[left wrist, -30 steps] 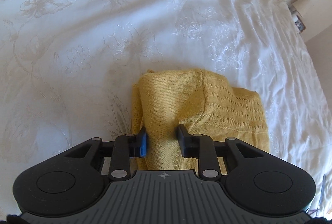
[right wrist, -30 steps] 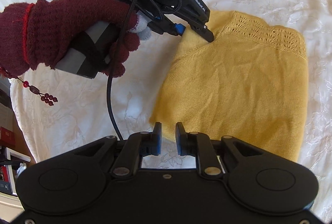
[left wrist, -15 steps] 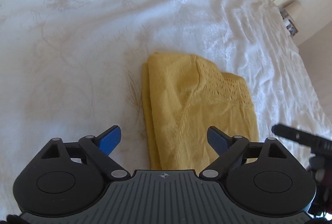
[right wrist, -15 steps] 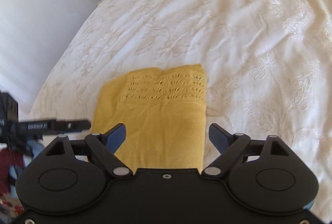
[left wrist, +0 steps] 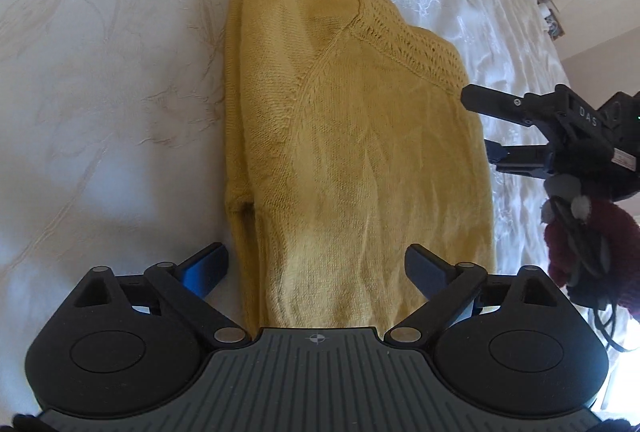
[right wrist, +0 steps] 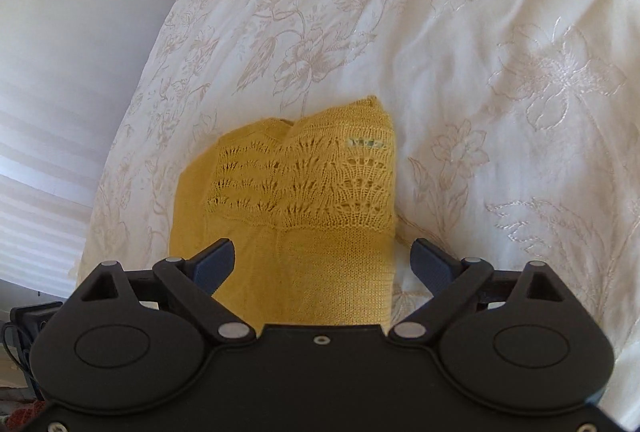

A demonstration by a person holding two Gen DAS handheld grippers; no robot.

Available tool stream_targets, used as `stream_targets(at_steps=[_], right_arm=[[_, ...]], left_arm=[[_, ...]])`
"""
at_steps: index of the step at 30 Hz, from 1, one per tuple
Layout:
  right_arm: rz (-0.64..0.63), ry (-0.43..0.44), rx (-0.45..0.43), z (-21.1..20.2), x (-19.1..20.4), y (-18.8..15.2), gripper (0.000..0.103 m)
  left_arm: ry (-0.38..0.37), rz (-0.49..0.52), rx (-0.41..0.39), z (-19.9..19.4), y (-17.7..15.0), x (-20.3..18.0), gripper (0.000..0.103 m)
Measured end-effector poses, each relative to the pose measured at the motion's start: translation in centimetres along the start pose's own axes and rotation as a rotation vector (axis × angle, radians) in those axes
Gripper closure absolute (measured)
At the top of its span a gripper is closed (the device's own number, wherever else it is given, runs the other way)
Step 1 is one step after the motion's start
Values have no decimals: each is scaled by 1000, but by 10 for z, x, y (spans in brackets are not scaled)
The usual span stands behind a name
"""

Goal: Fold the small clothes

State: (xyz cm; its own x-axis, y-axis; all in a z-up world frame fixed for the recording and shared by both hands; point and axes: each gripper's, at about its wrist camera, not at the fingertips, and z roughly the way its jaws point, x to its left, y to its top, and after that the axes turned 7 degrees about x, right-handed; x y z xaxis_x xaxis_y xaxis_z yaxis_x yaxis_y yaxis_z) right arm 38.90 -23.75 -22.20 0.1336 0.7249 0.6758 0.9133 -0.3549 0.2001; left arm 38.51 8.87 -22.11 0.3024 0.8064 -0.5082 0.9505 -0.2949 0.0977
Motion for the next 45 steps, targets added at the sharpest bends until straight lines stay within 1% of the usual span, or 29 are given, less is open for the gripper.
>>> stream_targets(at_steps=[2, 5, 9, 12, 15, 20, 22, 24, 25, 26, 27, 28, 29, 31, 33, 36, 38, 42, 45], right_arm=[[11, 33, 15, 8, -2, 3, 7], [17, 77, 22, 16, -3, 7, 1], [32, 111, 23, 26, -2, 16, 0], [43, 127, 16, 30, -3, 21, 0], [64, 139, 5, 29, -6, 19, 0], [127, 180, -11, 22, -16, 7, 1], [124, 185, 9, 20, -17, 6, 1], [109, 176, 40, 20, -13, 6, 1], [105, 170, 55, 20, -11, 6, 1], [97, 147, 69, 20, -7, 6, 8], [89, 109, 76, 19, -3, 6, 32], [87, 66, 82, 17, -1, 5, 45], [85, 36, 80, 14, 1, 3, 54], [69, 8, 55, 5, 8, -2, 57], [55, -15, 29, -6, 20, -8, 61], [48, -31, -8, -23, 39, -21, 62], [46, -41, -20, -35, 50, -34, 63], [59, -44, -44, -64, 54, -71, 63], [63, -52, -50, -84, 51, -102, 64]], left_arm=[[-31, 2, 2, 6, 7, 0, 1], [-68, 21, -2, 12, 19, -1, 1], [-110, 18, -17, 17, 31, -2, 1], [-120, 14, -19, 19, 34, -4, 1], [-133, 7, -31, 16, 28, -3, 1], [-231, -106, -42, 13, 14, 11, 1], [-260, -145, -35, 15, 13, 15, 1], [-271, -150, -14, 17, 17, 14, 3], [-269, -146, -7, 17, 19, 13, 5], [-271, -138, -3, 18, 20, 12, 27], [-268, -131, 8, 19, 21, 13, 68], [-246, -128, 37, 23, 23, 13, 85], [-262, -131, 48, 24, 23, 14, 87], [-299, -134, 46, 22, 22, 13, 87], [-310, -122, 32, 14, 20, 7, 87], [-337, -109, 23, 0, 12, -5, 87], [-350, -81, 23, -9, 3, -16, 87], [-372, -21, 35, -21, -24, -38, 87], [-387, 8, 55, -24, -51, -51, 87]])
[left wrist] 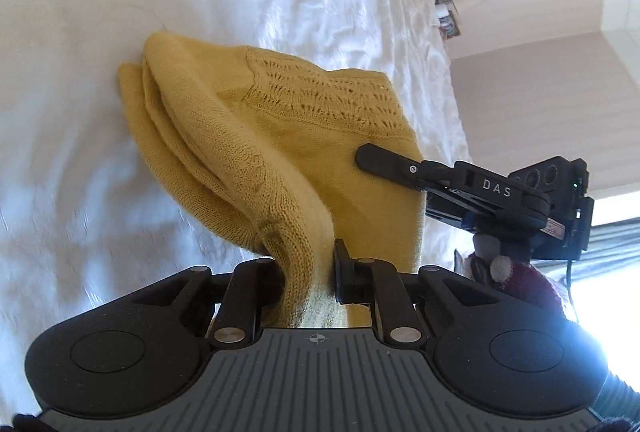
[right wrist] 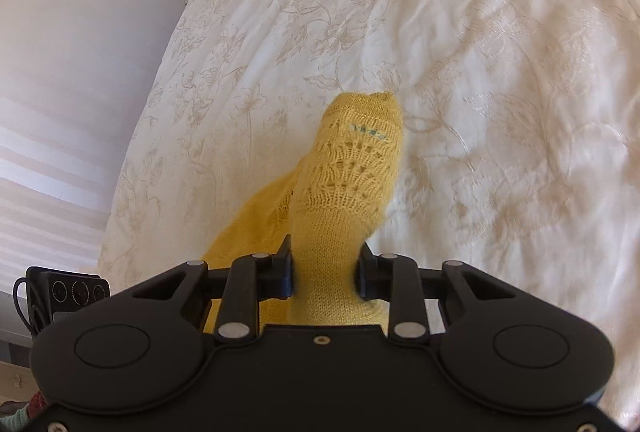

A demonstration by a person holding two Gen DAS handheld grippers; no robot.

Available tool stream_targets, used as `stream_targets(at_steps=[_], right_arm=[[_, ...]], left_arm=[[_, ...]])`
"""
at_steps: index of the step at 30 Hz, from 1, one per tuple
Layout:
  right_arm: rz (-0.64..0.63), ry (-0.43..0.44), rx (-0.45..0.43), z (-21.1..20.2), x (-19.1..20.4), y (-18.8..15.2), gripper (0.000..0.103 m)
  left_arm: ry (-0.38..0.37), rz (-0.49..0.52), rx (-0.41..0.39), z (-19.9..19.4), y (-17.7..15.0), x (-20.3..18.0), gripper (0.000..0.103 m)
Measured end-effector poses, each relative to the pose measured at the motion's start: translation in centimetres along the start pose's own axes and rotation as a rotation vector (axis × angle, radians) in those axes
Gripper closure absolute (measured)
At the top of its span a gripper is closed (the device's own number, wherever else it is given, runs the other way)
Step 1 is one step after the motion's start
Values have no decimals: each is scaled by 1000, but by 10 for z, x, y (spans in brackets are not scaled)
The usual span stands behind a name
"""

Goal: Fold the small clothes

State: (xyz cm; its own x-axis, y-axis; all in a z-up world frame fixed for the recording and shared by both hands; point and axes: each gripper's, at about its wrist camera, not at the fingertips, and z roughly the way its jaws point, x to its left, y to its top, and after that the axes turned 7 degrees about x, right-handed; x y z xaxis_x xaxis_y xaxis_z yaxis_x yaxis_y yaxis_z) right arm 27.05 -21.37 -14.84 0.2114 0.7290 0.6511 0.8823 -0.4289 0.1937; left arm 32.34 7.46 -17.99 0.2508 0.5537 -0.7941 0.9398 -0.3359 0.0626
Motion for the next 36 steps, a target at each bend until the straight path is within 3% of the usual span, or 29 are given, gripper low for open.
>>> stream_targets(at_steps=[9, 12, 16, 18, 21, 26, 29, 32, 36], right_arm=[[63, -20, 32, -30, -40, -82, 64], [44, -78, 32, -33, -56, -99, 62], [47, -262, -3, -42, -87, -114, 59], [71, -289, -29, -52, -99, -119, 56], [50, -324, -57, -66, -104, -126, 56], [-30, -302, -93, -82, -97, -136, 49], [-79, -287, -114, -87, -86, -140, 45], [-130, -283, -135, -88, -74, -142, 38], [-174, -278, -132, -75, -58, -136, 31]], left_arm=[[53, -8, 45, 41, -84, -20, 87], [167, 2, 26, 55, -106, -22, 86], [361, -110, -27, 61, -131, -8, 80], [387, -181, -67, 55, -143, 1, 74], [427, -199, -114, 47, -154, -1, 72], [513, -171, -170, 37, -165, -21, 70], [584, -97, -233, 29, -171, -40, 69], [609, 3, -296, 18, -170, -58, 57], [623, 106, -299, 25, -142, -71, 53]])
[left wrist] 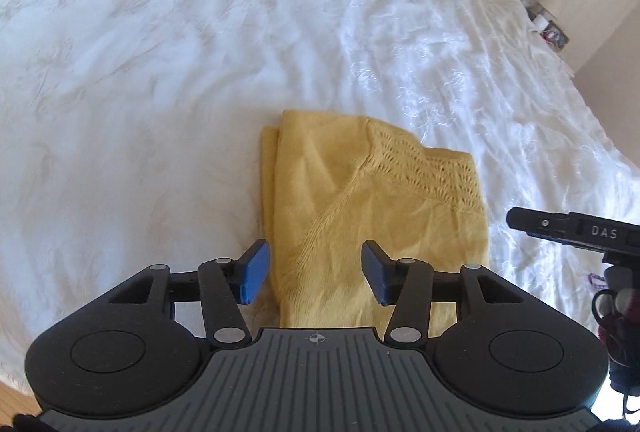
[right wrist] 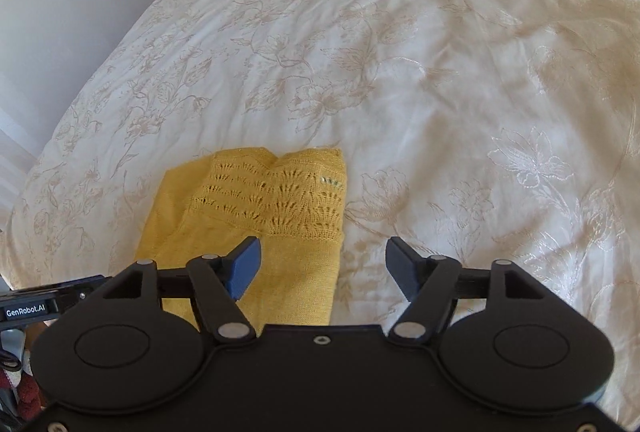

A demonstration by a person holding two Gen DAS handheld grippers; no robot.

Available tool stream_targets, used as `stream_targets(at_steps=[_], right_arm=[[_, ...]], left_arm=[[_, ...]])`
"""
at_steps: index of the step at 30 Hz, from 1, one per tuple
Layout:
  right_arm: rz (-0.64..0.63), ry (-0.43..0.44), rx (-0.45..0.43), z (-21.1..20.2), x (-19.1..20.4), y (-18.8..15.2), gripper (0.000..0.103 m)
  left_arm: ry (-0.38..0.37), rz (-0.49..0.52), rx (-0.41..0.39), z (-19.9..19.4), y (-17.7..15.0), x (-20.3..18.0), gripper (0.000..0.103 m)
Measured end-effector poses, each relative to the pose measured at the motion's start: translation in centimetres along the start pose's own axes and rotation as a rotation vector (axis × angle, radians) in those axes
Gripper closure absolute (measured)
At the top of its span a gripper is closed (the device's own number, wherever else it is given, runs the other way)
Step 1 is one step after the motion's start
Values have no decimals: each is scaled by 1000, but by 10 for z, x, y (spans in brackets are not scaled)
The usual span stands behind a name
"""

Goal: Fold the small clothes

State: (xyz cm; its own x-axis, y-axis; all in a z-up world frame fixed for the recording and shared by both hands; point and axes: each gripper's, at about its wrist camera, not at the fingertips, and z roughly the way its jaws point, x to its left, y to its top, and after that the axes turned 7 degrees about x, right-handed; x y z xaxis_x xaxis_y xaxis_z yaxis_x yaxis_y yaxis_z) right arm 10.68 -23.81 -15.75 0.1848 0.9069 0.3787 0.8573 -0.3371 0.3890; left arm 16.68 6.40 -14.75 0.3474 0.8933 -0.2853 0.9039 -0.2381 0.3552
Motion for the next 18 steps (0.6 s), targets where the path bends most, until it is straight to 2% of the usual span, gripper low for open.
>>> stream_targets(at_steps=[6, 11, 12, 15, 18], right_arm=[[5, -31, 38, 32, 14, 16, 29], [64, -118, 81, 54, 6, 24, 28], [83, -138, 91, 57, 2, 24, 26], [142, -171, 105, 62, -9, 24, 17], [165, -195, 88, 60, -9, 23, 16]], left_arm=[[35, 94, -8, 36, 43, -11, 52], [109, 106, 69, 67, 60, 9, 52], [116, 95, 88, 72, 62, 15, 51], [80, 78, 122, 80, 64, 34, 40], [60, 124, 122, 77, 65, 38, 36]])
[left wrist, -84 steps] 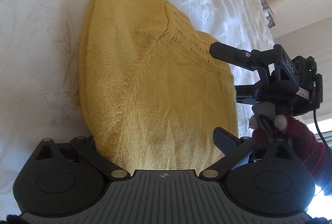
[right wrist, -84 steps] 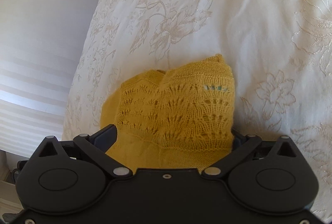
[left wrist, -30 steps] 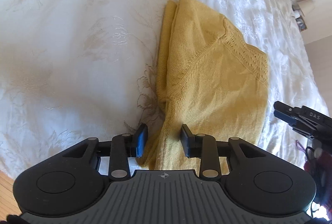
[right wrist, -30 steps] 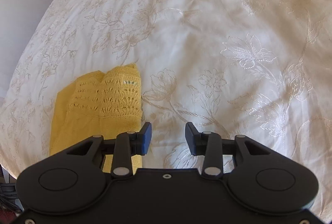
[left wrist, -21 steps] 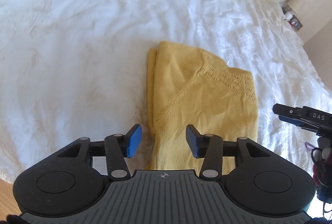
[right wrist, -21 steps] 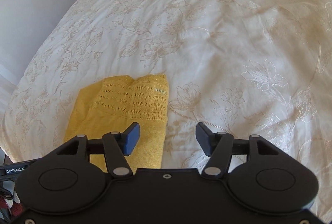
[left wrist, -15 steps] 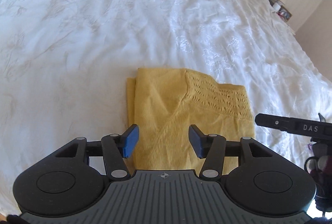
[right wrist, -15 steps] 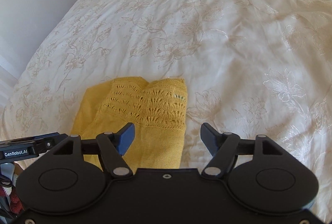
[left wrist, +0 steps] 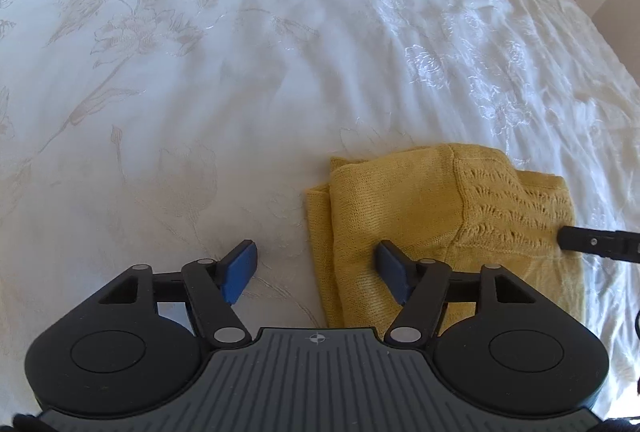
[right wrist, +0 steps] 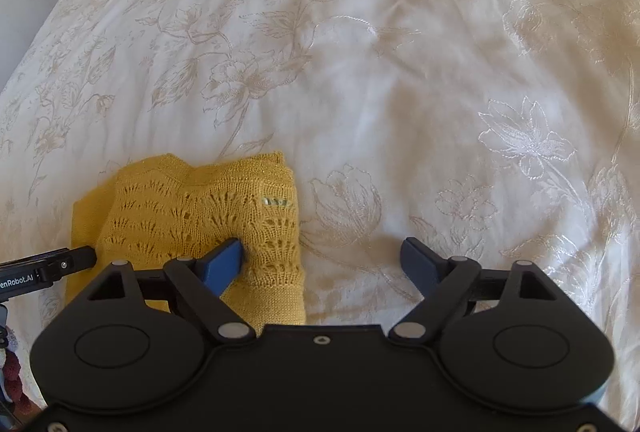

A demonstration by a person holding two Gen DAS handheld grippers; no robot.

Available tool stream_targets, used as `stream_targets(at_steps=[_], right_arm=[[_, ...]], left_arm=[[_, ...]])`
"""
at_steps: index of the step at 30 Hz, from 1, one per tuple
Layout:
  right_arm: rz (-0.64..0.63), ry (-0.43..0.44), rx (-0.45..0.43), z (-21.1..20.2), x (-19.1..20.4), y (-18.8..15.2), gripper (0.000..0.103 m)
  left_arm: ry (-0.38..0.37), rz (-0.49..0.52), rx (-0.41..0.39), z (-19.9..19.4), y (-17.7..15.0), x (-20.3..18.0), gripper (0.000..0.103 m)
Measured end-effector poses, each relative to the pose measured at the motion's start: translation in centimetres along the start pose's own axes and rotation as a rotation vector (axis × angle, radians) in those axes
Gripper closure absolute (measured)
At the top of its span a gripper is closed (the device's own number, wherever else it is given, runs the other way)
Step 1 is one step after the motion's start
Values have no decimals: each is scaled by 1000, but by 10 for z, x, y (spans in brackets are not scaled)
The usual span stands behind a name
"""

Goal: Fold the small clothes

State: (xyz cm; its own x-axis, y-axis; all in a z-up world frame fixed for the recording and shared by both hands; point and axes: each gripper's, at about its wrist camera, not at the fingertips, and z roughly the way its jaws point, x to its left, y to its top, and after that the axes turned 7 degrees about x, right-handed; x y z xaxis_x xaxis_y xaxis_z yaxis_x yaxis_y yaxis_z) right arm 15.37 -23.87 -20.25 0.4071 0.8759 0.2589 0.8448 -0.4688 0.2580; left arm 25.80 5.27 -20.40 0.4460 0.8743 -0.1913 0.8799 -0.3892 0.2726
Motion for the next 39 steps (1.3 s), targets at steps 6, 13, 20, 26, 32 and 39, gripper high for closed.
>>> stream_targets(at_steps=[6, 13, 20, 26, 32, 39], right_arm=[[67, -20, -96, -19, 3, -12, 1], [63, 21, -146, -39, 14, -29, 1], [-68, -10, -196, -64, 36, -48, 1], [-130, -14, -230, -87, 35, -73, 1], [-188, 34, -307, -122, 33, -100, 1], [-244, 68, -486, -176, 39, -128, 1]], left_arm=[[-61, 1, 1, -15, -4, 12, 11], [-48, 40, -50, -37, -8, 8, 0], [0, 78, -122, -66, -22, -7, 0], [71, 136, -200, -99, -50, -39, 1], [185, 151, -370, -141, -79, -78, 1], [271, 36, -497, -182, -93, -104, 1]])
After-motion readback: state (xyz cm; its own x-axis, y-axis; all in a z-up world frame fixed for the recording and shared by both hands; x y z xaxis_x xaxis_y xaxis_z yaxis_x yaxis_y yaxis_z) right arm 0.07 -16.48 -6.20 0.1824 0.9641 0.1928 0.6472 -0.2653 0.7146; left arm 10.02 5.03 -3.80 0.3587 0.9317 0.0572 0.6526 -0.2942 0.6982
